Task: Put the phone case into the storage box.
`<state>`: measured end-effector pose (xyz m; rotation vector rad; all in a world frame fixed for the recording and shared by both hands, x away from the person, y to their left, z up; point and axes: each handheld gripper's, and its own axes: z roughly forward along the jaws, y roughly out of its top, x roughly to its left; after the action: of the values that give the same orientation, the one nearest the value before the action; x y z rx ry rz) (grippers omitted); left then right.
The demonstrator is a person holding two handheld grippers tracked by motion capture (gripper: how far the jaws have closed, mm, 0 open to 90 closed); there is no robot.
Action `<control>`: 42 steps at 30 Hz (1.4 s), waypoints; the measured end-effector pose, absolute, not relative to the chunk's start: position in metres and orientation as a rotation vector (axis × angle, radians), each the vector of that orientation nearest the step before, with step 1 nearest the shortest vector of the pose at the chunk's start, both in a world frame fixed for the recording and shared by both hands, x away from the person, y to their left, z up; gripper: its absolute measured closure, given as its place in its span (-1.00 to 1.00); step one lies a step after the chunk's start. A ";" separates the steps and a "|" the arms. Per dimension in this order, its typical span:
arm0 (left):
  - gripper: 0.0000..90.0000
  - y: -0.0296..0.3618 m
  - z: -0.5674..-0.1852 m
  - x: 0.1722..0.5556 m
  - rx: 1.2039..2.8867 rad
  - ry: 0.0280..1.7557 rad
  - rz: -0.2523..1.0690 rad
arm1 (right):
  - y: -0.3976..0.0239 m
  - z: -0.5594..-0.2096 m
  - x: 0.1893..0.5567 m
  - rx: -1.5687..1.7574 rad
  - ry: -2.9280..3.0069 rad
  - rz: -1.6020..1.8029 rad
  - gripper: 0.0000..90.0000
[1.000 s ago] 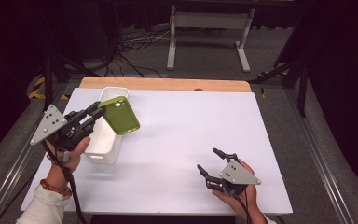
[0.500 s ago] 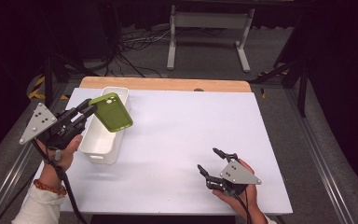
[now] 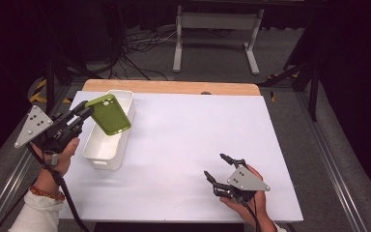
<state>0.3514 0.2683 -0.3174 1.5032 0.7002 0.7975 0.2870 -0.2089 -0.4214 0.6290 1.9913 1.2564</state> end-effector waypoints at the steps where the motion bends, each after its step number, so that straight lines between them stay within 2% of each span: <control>1: 0.73 0.269 -0.318 0.352 1.508 0.701 0.807 | -0.209 -0.421 0.287 0.630 1.991 1.256 -0.37; 9: 0.73 0.272 -0.323 0.355 1.556 0.701 0.878 | -0.209 -0.421 0.286 0.628 1.987 1.263 -0.37; 42: 0.73 0.276 -0.346 0.376 1.642 0.763 0.916 | -0.209 -0.420 0.286 0.626 1.996 1.281 -0.36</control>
<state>0.3756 0.2761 -0.3462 1.6421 0.7632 0.9158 0.2860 -0.2085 -0.4200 0.6261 1.9963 1.2806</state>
